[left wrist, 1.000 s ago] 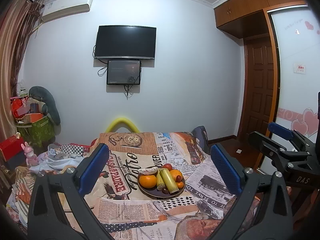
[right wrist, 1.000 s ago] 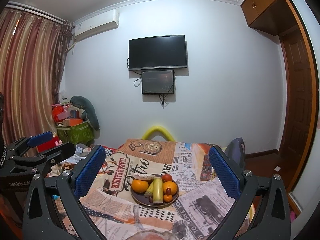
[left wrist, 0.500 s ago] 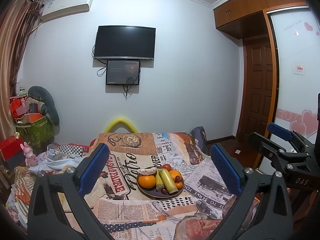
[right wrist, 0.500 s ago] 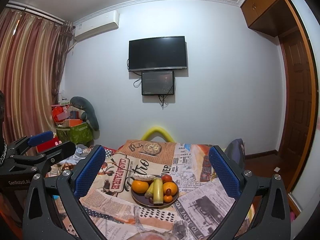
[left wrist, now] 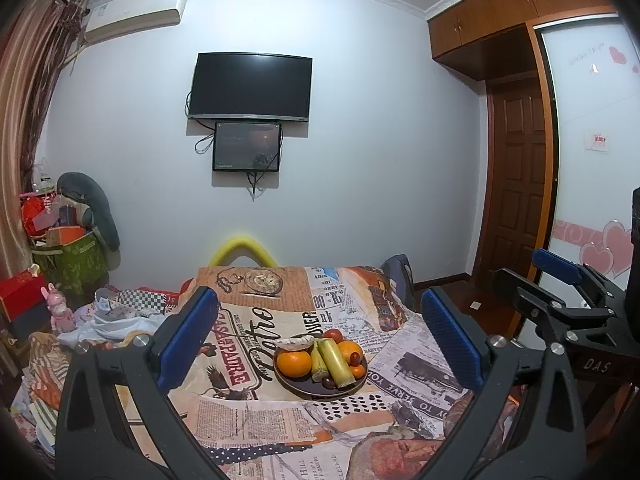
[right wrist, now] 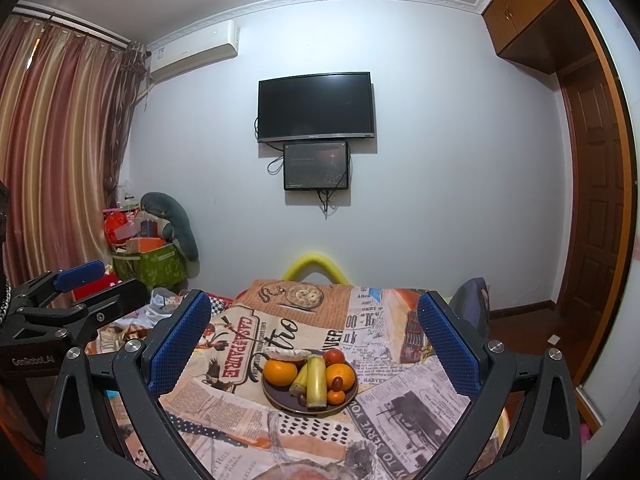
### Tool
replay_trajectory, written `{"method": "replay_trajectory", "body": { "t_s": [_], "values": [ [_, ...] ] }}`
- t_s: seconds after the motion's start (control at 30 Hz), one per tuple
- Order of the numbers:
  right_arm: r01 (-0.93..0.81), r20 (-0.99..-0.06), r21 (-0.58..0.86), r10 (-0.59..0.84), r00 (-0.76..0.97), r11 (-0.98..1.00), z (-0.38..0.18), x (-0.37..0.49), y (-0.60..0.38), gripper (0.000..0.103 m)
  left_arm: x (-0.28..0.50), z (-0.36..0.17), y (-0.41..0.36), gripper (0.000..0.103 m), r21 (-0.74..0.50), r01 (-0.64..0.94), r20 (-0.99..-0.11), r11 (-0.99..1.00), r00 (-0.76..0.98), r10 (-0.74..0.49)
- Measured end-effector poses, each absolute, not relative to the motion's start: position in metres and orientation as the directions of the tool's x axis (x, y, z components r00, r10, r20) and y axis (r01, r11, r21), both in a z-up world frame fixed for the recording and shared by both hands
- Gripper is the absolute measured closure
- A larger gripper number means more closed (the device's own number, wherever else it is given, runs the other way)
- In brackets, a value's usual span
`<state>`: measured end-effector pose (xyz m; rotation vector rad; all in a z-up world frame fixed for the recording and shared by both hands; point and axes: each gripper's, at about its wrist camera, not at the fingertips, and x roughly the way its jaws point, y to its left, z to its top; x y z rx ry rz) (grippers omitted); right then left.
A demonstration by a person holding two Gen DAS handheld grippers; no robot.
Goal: Organize fruits
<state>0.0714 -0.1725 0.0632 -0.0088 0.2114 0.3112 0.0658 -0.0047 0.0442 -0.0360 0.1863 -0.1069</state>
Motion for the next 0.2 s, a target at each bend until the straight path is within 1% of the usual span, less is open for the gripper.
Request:
{"method": "replay_trajectory", "body": {
  "t_s": [0.2],
  "values": [
    [-0.304,-0.209,0.023,0.302,0.930,0.952,0.0640,0.0713,-0.1728,0.000,0.0648,0.0439,-0.0066,0.000,-0.042,0.105,-0.180,0.994,0.977,-0.111]
  ]
}}
